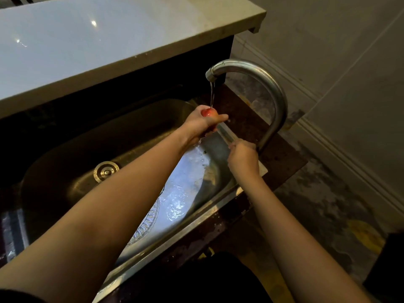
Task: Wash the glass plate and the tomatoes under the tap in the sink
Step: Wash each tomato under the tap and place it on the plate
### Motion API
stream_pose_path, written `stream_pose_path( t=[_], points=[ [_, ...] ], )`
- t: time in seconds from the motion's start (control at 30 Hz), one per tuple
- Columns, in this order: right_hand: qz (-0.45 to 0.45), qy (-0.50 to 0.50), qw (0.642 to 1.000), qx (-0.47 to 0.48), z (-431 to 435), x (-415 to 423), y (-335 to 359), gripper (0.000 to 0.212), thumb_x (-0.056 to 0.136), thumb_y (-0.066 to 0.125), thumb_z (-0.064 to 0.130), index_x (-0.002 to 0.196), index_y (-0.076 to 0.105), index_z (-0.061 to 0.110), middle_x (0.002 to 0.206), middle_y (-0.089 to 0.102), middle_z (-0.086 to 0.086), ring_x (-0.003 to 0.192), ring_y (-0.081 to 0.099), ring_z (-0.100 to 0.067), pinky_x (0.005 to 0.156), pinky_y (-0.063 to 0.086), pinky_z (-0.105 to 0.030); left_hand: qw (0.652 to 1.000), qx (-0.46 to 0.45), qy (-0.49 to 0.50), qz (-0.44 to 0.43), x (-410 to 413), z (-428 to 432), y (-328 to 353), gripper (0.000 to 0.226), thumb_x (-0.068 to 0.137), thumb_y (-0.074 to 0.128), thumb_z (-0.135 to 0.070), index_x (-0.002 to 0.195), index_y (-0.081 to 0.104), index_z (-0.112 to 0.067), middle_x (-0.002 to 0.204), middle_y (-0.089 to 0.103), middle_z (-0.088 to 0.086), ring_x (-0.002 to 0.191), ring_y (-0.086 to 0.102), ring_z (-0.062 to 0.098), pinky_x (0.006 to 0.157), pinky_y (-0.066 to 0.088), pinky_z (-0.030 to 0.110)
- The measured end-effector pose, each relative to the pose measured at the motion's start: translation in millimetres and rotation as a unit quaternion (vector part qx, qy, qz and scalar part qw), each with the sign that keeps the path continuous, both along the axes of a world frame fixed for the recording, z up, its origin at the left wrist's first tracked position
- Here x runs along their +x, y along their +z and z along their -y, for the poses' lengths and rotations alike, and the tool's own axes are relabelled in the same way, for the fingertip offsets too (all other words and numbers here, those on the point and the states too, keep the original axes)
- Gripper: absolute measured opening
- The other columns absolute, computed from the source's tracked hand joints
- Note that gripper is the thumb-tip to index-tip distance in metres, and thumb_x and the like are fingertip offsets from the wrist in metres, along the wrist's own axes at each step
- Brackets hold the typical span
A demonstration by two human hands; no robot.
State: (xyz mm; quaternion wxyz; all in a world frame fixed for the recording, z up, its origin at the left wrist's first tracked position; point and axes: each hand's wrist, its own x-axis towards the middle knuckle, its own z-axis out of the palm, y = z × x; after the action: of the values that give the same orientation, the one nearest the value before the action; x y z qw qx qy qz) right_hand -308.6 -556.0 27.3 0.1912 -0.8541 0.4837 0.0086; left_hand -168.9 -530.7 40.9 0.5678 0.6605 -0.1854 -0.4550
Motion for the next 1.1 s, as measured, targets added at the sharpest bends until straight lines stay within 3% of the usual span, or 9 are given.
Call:
stream_pose_path(
  t=[0.13,0.27,0.4,0.5,0.67,0.83,0.97,1.03,1.1],
  points=[
    [0.027,-0.009,0.999,-0.032,-2,-1,1,0.013,0.093,0.046,0.006,0.105,0.051,0.006,0.105,0.061,-0.018,0.091,0.062,-0.032,0.068,0.045,-0.034,0.999,0.013,-0.009,0.030,-2,-5,-1,0.059,0.074,0.074,-0.007,0.123,0.043,-0.018,0.095,0.048,0.000,0.083,0.054,0.015,0.054,0.048,0.020],
    [0.099,-0.015,0.995,0.000,-4,-8,8,0.019,0.092,0.041,0.004,0.104,0.055,0.006,0.103,0.064,-0.020,0.093,0.062,-0.037,0.077,0.054,-0.045,0.998,0.004,-0.013,0.064,-3,-7,1,0.054,0.077,0.072,-0.010,0.121,0.042,-0.018,0.096,0.045,-0.001,0.084,0.054,0.015,0.063,0.051,0.023],
    [0.151,-0.010,0.988,0.010,-9,-18,12,0.021,0.091,0.041,0.006,0.101,0.059,0.003,0.097,0.065,-0.022,0.087,0.064,-0.038,0.076,0.055,-0.048,0.992,0.012,-0.033,0.119,-8,-9,1,0.051,0.080,0.070,-0.022,0.122,0.041,-0.019,0.108,0.045,0.004,0.091,0.055,0.019,0.060,0.048,0.022],
    [0.160,-0.007,0.987,0.014,-13,-21,14,0.020,0.092,0.043,0.007,0.102,0.060,0.002,0.097,0.065,-0.021,0.086,0.066,-0.035,0.076,0.056,-0.046,0.988,0.008,-0.023,0.150,-13,-13,-3,0.049,0.082,0.068,-0.025,0.121,0.040,-0.018,0.097,0.043,-0.004,0.082,0.051,0.012,0.056,0.047,0.019],
    [0.136,0.003,0.991,0.000,-13,-20,16,0.020,0.092,0.043,0.006,0.103,0.059,0.001,0.100,0.065,-0.021,0.089,0.065,-0.036,0.078,0.055,-0.047,0.980,0.015,-0.018,0.198,-13,-23,-6,0.040,0.082,0.067,-0.029,0.109,0.039,-0.020,0.094,0.045,-0.003,0.089,0.051,0.019,0.059,0.046,0.021],
    [0.119,0.012,0.992,0.030,-14,-16,20,0.022,0.093,0.044,0.011,0.104,0.061,0.005,0.099,0.067,-0.019,0.089,0.066,-0.034,0.080,0.055,-0.048,0.970,0.098,-0.034,0.221,3,-46,-14,0.048,0.084,0.061,-0.044,0.115,0.043,-0.013,0.106,0.056,0.011,0.078,0.055,0.017,0.049,0.040,0.019],
    [0.161,0.023,0.985,0.055,-13,-11,25,0.027,0.094,0.043,0.018,0.115,0.058,0.010,0.099,0.068,-0.016,0.082,0.068,-0.030,0.077,0.056,-0.048,0.959,0.167,-0.053,0.222,28,-86,-31,0.047,0.082,0.066,-0.036,0.117,0.047,-0.010,0.106,0.058,0.013,0.076,0.054,0.019,0.049,0.040,0.021],
    [0.181,0.062,0.980,0.052,-21,-2,22,0.026,0.094,0.043,0.019,0.114,0.059,0.010,0.099,0.068,-0.015,0.083,0.068,-0.029,0.078,0.056,-0.047,0.957,0.193,-0.027,0.217,39,-113,-45,0.043,0.082,0.067,-0.029,0.117,0.049,-0.012,0.112,0.053,0.013,0.086,0.056,0.022,0.060,0.048,0.025],
    [0.176,0.117,0.971,0.108,-35,13,11,0.021,0.093,0.046,0.018,0.104,0.062,0.010,0.090,0.069,-0.014,0.071,0.067,-0.024,0.072,0.056,-0.043,0.955,0.213,0.011,0.207,49,-143,-62,0.038,0.082,0.066,-0.022,0.117,0.052,-0.014,0.122,0.045,0.016,0.103,0.053,0.029,0.074,0.050,0.031]
  ],
)
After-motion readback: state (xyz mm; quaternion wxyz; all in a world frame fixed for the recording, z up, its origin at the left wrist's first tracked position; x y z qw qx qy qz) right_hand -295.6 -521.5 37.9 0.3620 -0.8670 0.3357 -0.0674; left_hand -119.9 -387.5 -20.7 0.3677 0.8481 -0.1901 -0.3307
